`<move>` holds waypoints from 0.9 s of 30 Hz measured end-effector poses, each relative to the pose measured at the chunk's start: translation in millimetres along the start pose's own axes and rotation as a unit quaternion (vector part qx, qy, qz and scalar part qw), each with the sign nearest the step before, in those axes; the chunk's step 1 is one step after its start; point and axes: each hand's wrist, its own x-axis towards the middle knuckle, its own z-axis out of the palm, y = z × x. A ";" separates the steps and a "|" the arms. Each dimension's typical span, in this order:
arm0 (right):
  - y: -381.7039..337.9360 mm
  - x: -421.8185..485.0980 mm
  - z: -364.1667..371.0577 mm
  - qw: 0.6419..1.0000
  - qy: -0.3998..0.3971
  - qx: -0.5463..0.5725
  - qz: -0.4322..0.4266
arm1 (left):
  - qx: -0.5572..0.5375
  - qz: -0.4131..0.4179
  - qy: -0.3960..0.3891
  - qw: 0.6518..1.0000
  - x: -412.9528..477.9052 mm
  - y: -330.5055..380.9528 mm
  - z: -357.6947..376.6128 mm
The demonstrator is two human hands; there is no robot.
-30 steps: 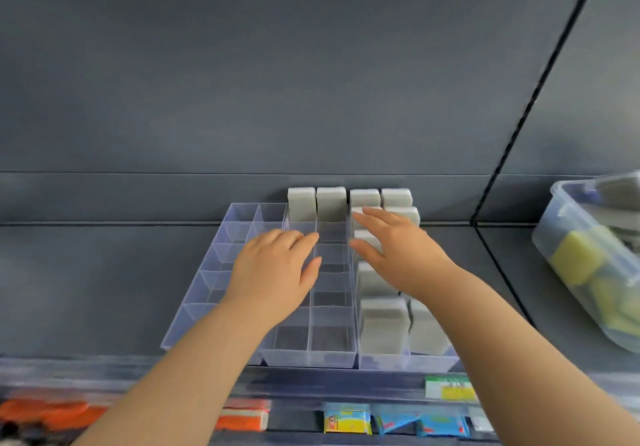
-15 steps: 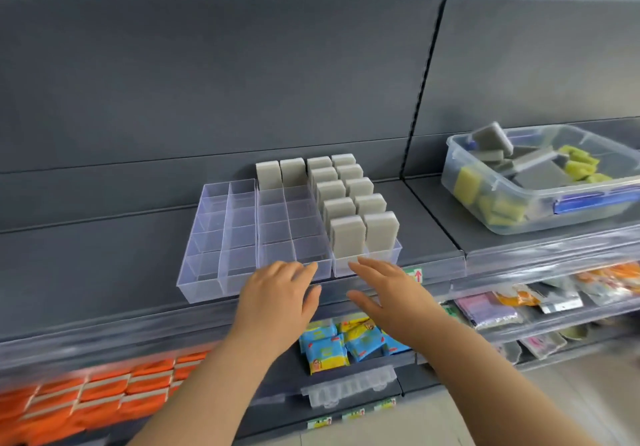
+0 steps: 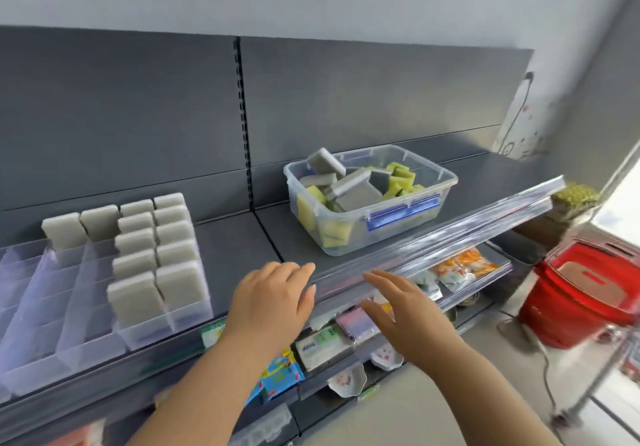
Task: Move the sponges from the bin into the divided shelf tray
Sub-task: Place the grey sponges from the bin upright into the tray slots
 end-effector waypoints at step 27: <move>271.4 221.7 -139.5 0.991 0.127 0.032 -0.022 | 0.014 -0.044 0.039 0.998 317.1 63.7 145.4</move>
